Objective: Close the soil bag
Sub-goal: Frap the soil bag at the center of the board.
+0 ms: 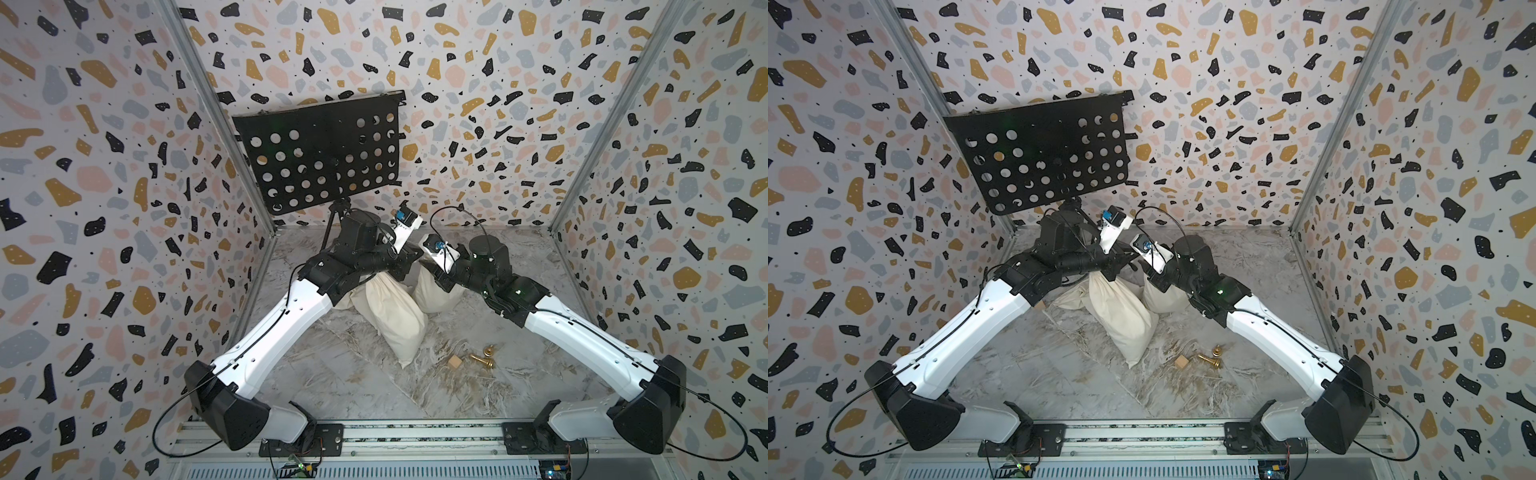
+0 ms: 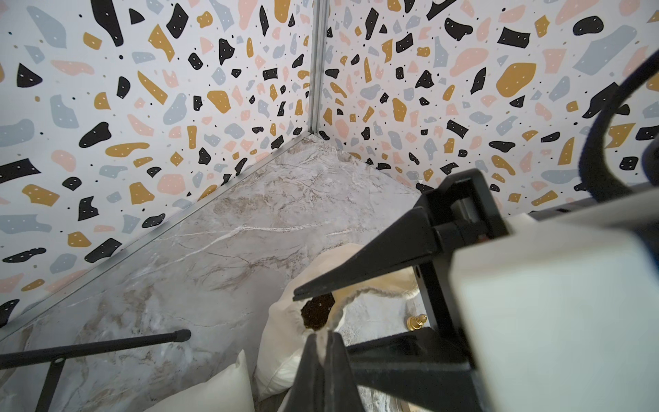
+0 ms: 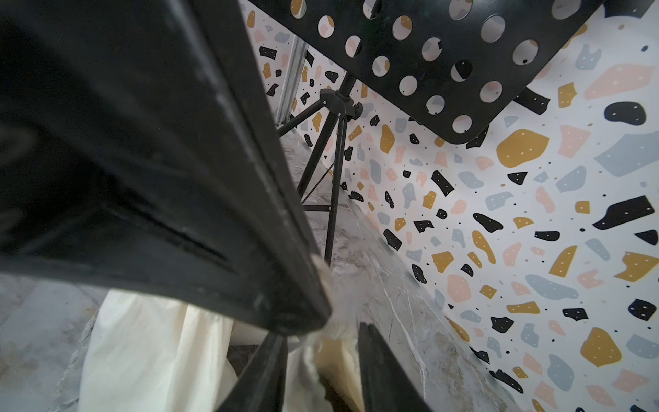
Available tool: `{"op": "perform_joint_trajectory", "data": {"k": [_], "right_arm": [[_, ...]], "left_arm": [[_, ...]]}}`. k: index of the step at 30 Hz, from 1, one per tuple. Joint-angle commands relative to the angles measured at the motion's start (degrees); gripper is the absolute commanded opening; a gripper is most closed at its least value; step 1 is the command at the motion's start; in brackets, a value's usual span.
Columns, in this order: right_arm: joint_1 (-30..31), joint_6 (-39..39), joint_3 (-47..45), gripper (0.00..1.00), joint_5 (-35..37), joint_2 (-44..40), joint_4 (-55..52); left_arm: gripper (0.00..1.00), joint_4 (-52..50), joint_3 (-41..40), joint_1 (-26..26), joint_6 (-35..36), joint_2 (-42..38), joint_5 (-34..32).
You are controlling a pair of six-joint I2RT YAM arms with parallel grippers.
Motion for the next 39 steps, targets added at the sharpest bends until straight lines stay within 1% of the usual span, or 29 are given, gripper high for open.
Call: {"op": "perform_joint_trajectory", "data": {"k": [1,4,6,7,9,10,11,14,18,21,24,26,29,32,35,37,39], "right_arm": [[0.56,1.97,3.04,0.31,0.76,0.57,0.94],[0.67,3.31,5.76,0.19,0.54,2.44,-2.37],[0.67,2.88,5.4,0.13,3.35,2.83,-4.03],[0.55,2.28,4.17,0.11,6.17,2.63,-4.15],[-0.41,0.48,0.46,0.09,11.83,1.88,-3.06],[-1.47,0.15,-1.48,0.09,13.52,1.6,-2.92],[-3.05,0.27,-3.0,0.09,14.46,1.53,-3.32],[-8.25,0.65,-7.88,0.1,17.3,1.64,-4.51],[-13.86,0.6,-12.48,0.16,21.74,3.43,-4.05],[-16.3,0.72,-12.84,0.19,24.7,5.98,-4.06],[-16.75,0.67,-11.65,0.22,24.05,7.09,-4.93],[-16.64,1.23,-10.82,0.25,19.84,6.02,-5.68],[-15.0,1.6,-9.73,0.33,13.13,3.01,-5.87],[-11.43,1.19,-8.46,0.4,9.12,0.02,-4.98],[-7.1,0.16,-6.27,0.49,7.41,-2.63,-4.67],[-4.44,0.55,-5.1,0.56,6.38,-4.04,-3.35],[-1.85,1.02,-4.04,0.62,7.03,-4.51,-1.93]], "left_arm": [[0.0,6.72,0.23,-0.38,-0.55,-3.11,2.17],[0.0,8.53,-1.16,-0.37,-0.96,-4.54,2.91],[0.0,9.47,-2.2,-0.29,-1.18,-6.56,1.26],[0.0,9.66,-2.72,-0.28,-1.48,-7.87,-0.71],[0.0,9.33,-3.23,-0.22,-1.9,-10.52,-5.85],[0.0,9.25,-3.47,-0.01,-2.18,-11.75,-7.99],[0.0,9.39,-3.65,0.32,-2.77,-13.24,-10.09],[0.0,10.43,-4.39,2.39,-5.22,-17.21,-13.6],[0.0,11.19,-3.92,5.55,-7.32,-20.63,-15.34],[0.0,8.71,-2.17,6.36,-6.42,-21.07,-18.17],[0.0,7.74,-1.71,6.44,-6.17,-20.92,-18.49],[0.0,7.66,-2.11,6.52,-6.64,-20.52,-17.83],[0.0,7.53,-2.59,6.5,-7.85,-18.07,-14.94],[0.0,8.68,-2.91,6.52,-10.01,-15.08,-11.01],[0.0,9.72,-2.51,6.53,-11.78,-12.58,-8.17],[0.0,9.85,-2.31,6.5,-12.26,-11.45,-7.32],[0.0,9.79,-2.25,6.46,-12.3,-11.01,-7.15]]}}
